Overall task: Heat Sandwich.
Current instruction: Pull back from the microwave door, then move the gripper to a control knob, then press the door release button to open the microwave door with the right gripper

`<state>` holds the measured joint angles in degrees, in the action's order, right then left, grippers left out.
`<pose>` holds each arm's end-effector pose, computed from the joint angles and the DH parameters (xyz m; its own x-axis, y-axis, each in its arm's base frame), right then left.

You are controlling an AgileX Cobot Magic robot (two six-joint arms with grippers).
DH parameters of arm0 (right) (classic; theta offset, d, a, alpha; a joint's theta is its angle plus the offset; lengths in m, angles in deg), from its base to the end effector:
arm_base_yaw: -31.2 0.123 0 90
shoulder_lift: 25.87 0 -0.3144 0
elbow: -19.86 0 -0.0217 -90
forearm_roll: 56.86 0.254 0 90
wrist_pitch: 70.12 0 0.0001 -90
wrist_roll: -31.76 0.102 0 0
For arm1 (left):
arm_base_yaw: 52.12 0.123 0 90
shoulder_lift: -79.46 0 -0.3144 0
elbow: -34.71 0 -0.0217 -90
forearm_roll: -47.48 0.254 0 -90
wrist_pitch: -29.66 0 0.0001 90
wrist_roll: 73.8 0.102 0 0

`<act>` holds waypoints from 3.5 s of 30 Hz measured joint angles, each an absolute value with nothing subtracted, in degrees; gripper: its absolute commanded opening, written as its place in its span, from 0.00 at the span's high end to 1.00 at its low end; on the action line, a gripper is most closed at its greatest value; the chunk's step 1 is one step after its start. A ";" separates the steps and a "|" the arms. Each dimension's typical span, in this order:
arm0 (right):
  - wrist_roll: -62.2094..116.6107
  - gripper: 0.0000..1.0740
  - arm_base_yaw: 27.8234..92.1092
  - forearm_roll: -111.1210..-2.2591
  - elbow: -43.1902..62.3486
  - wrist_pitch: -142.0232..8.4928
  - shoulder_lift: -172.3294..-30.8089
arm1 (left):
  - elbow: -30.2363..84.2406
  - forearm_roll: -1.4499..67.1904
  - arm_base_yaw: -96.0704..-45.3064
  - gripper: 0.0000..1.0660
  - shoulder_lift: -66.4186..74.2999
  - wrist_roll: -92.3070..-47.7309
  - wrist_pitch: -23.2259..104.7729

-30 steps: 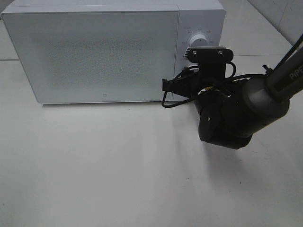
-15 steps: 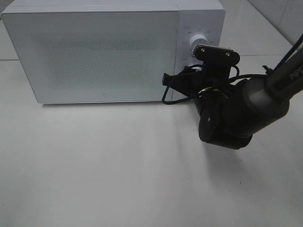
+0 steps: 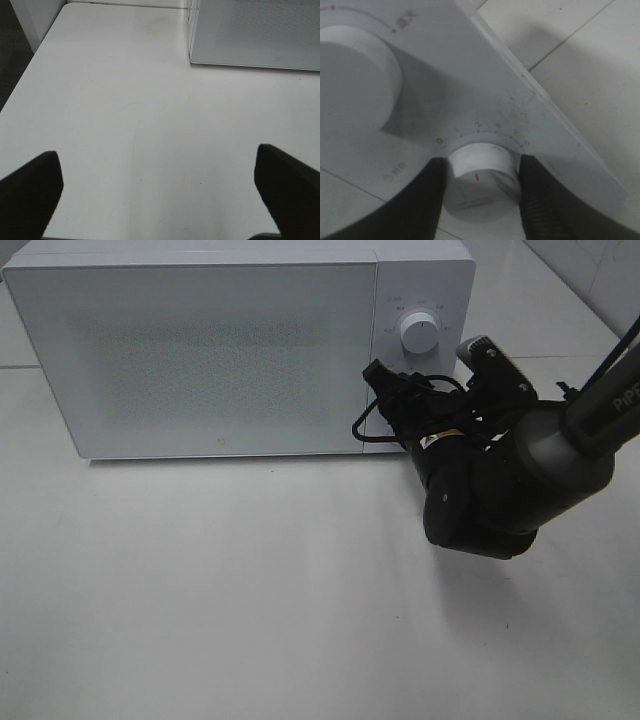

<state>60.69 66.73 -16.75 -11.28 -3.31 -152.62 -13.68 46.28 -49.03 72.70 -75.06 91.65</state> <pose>0.3487 0.1748 0.1374 -0.0614 0.6836 -0.7272 0.0811 0.7296 0.6790 -0.0253 -0.0033 0.2764 -0.4540 -0.0564 -0.8892 -0.0519 0.9980 -0.0367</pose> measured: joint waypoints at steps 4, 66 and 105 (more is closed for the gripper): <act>73.35 0.88 66.67 -17.39 -11.45 -2.97 -152.68 | -13.68 46.28 -49.03 0.09 72.70 -75.06 91.65; 96.21 0.27 66.78 -27.24 -24.68 -9.56 -138.12 | -13.68 46.28 -49.03 0.10 72.70 -75.06 91.65; 27.97 0.29 55.33 -49.59 -18.44 -113.89 -87.19 | -13.68 46.28 -49.03 0.10 72.70 -75.06 91.65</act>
<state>27.97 55.33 -49.59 -18.44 -113.89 -87.19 -13.68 46.28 -49.03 72.70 -75.06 91.65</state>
